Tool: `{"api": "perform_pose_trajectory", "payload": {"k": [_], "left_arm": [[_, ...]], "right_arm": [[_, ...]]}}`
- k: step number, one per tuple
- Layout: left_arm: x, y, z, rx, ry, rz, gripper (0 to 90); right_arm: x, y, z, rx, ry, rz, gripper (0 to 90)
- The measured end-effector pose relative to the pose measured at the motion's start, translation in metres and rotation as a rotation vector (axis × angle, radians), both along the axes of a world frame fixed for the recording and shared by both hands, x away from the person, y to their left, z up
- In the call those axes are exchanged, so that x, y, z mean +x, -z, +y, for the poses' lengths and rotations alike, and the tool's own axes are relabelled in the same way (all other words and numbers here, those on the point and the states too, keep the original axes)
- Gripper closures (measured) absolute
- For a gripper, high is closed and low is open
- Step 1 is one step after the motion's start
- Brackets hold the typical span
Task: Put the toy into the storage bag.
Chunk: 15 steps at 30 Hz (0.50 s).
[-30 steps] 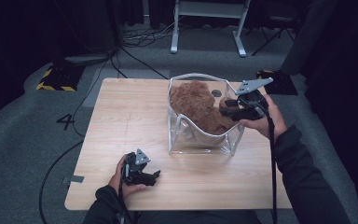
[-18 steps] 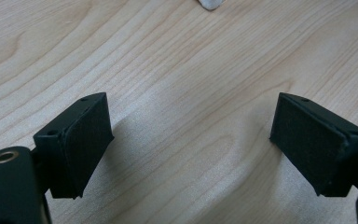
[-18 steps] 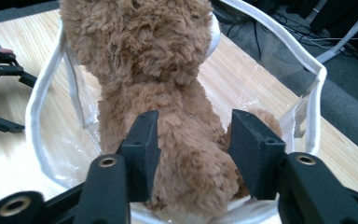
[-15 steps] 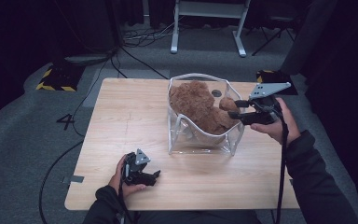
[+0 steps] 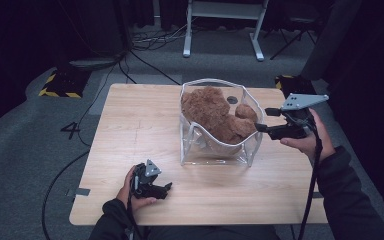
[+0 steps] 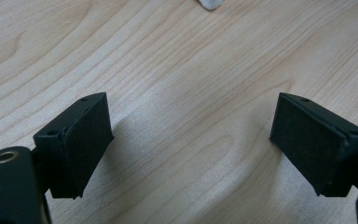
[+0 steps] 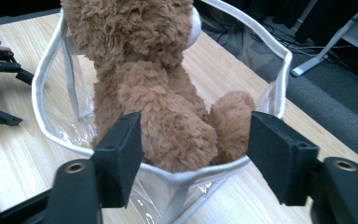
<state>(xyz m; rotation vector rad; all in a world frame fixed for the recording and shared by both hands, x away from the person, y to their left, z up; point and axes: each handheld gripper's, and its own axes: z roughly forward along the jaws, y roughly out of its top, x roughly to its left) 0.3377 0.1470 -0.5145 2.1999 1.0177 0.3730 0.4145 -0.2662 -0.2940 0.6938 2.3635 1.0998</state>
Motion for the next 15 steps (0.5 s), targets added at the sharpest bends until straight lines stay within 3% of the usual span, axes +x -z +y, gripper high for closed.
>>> {"api": "perform_pose_trajectory", "payload": {"k": [5, 15], "left_arm": [[0.0, 0.0, 0.0, 0.0, 0.0, 0.0, 12.6], [0.0, 0.0, 0.0, -0.001, 0.0, 0.0, 12.6]], "right_arm": [[-0.005, 0.001, -0.007, -0.011, 0.008, -0.006, 27.0], [-0.018, 0.006, -0.013, -0.029, 0.002, -0.022, 24.4]]}}
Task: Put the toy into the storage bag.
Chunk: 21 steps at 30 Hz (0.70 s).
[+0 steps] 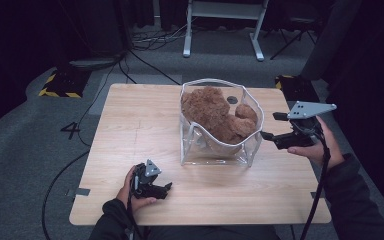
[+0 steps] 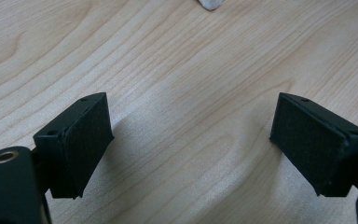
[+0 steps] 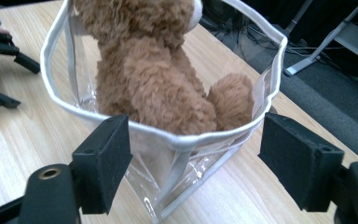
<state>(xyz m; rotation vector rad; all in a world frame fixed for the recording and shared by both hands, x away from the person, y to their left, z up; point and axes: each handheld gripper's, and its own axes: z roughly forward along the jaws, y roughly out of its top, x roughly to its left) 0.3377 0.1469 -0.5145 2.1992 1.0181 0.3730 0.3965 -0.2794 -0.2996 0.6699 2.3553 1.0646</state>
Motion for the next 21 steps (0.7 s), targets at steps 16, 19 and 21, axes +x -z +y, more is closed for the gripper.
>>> {"api": "perform_pose_trajectory", "payload": {"k": [16, 19, 21], "left_arm": [[0.0, 0.0, 0.0, 0.0, 0.0, 0.0, 12.6], [0.0, 0.0, 0.0, 0.0, 0.0, 0.0, 12.6], [0.0, 0.0, 0.0, 0.0, 0.0, 0.0, 12.6]], "right_arm": [[-0.011, 0.026, -0.01, -0.063, 0.013, 0.006, 23.7], [-0.011, 0.031, -0.011, -0.069, 0.014, 0.014, 23.6], [-0.011, 0.036, -0.013, -0.069, 0.01, 0.032, 23.5]]}}
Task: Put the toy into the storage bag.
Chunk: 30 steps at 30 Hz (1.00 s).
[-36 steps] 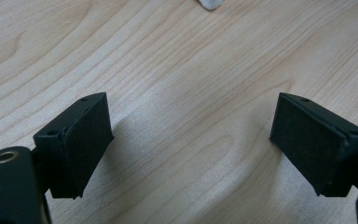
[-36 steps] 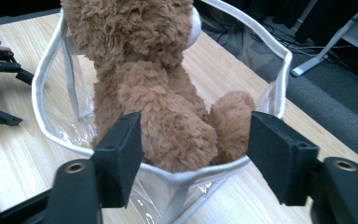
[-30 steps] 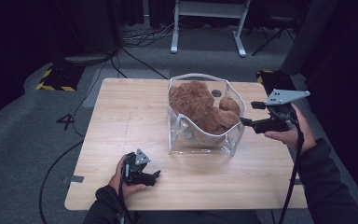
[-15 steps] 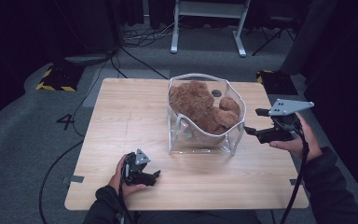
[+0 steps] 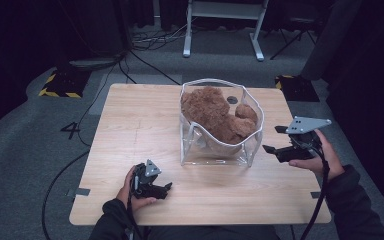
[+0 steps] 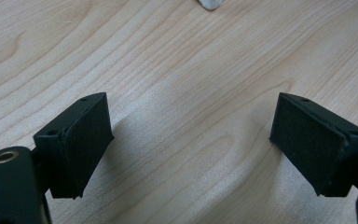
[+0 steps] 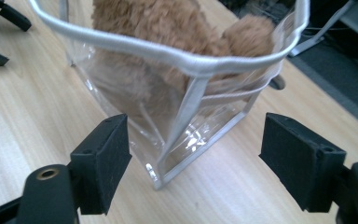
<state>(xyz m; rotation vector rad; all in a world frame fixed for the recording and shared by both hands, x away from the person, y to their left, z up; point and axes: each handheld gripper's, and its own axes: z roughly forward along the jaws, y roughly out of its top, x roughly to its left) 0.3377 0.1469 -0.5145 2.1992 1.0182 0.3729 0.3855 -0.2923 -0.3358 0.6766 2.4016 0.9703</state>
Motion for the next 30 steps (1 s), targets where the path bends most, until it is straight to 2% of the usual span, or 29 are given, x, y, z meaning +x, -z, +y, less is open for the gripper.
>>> {"api": "perform_pose_trajectory", "payload": {"k": [7, 14, 24, 30], "left_arm": [[0.0, 0.0, 0.0, 0.0, 0.0, 0.0, 12.6], [0.0, 0.0, 0.0, 0.0, 0.0, 0.0, 12.6], [0.0, 0.0, 0.0, -0.001, 0.001, 0.001, 12.6], [0.0, 0.0, 0.0, 0.0, 0.0, 0.0, 12.6]], "right_arm": [[-0.001, 0.024, -0.003, -0.016, 0.003, 0.033, 23.3], [0.0, 0.038, -0.006, -0.028, 0.026, 0.048, 23.3], [-0.002, 0.056, -0.014, -0.039, 0.028, 0.048, 23.1], [-0.002, 0.069, -0.018, -0.037, 0.033, 0.064, 23.2]]}}
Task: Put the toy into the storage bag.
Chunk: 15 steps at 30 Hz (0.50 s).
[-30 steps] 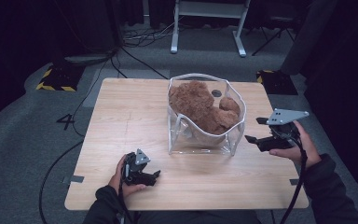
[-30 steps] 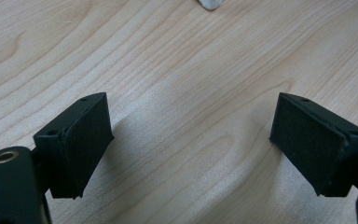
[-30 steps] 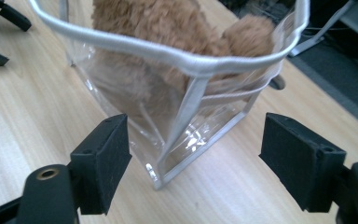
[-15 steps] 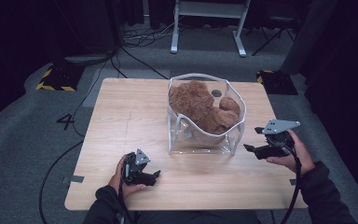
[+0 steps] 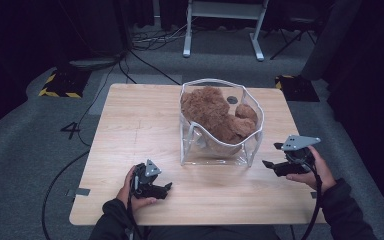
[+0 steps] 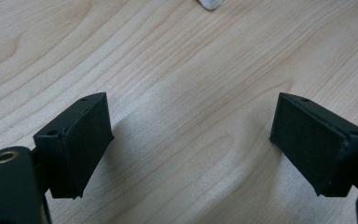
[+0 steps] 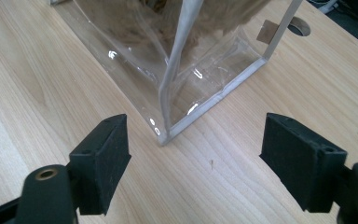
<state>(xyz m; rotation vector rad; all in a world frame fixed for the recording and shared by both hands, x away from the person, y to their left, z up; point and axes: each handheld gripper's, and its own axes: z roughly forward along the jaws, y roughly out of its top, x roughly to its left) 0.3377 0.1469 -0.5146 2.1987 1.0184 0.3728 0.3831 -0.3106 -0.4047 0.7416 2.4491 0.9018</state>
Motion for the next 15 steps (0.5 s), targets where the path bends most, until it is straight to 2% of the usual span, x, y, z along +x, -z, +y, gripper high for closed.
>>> {"api": "perform_pose_trajectory", "payload": {"k": [5, 15], "left_arm": [[0.0, 0.0, 0.0, 0.003, 0.002, -0.002, 12.5], [0.0, 0.0, 0.0, 0.004, 0.003, -0.001, 12.5]], "right_arm": [[-0.004, 0.011, -0.002, -0.002, 0.019, -0.023, 24.1], [-0.009, 0.028, -0.012, -0.009, 0.039, -0.005, 23.8]]}}
